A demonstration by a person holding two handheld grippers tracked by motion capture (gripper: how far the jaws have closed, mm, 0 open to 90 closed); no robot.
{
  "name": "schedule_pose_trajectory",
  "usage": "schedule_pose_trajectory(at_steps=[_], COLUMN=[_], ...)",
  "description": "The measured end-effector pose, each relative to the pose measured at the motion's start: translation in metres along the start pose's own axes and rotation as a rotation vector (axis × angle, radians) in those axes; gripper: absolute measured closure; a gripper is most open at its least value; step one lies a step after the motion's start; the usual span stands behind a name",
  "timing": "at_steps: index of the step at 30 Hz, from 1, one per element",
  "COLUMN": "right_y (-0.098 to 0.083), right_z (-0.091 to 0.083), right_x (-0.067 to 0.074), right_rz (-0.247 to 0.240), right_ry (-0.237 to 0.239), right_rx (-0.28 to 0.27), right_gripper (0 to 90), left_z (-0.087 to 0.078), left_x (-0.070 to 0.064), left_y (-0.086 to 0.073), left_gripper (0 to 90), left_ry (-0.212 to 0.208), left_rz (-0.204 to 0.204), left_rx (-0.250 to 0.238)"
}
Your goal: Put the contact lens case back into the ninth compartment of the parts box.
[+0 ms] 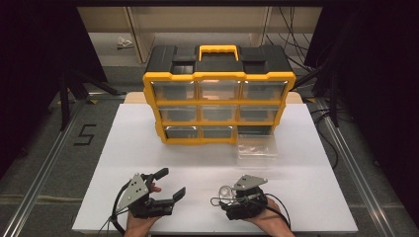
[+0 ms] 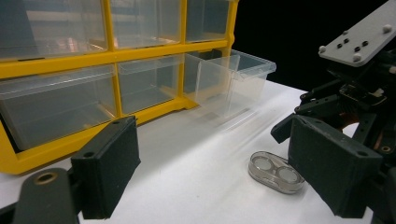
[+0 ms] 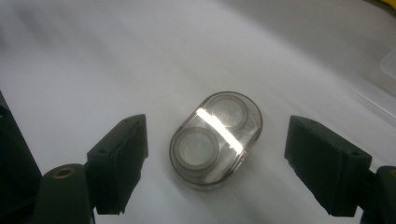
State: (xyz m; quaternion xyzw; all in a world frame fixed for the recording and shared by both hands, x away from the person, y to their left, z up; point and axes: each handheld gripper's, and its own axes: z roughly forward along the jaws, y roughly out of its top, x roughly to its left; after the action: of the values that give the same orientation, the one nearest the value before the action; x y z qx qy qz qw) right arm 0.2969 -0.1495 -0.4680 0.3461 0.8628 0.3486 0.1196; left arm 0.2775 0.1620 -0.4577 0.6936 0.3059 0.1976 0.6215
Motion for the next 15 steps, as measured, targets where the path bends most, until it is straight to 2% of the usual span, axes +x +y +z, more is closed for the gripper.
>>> schedule_pose_trajectory(at_steps=[15], right_y=[0.008], right_z=[0.014], right_x=[-0.001], right_rz=[-0.004], right_ry=[0.026], right_rx=[0.097], right_gripper=[26.7], left_z=[0.0], left_x=[0.0], left_y=[0.0], left_gripper=[16.3], left_ry=[-0.003], left_rz=[-0.001], left_rx=[-0.004])
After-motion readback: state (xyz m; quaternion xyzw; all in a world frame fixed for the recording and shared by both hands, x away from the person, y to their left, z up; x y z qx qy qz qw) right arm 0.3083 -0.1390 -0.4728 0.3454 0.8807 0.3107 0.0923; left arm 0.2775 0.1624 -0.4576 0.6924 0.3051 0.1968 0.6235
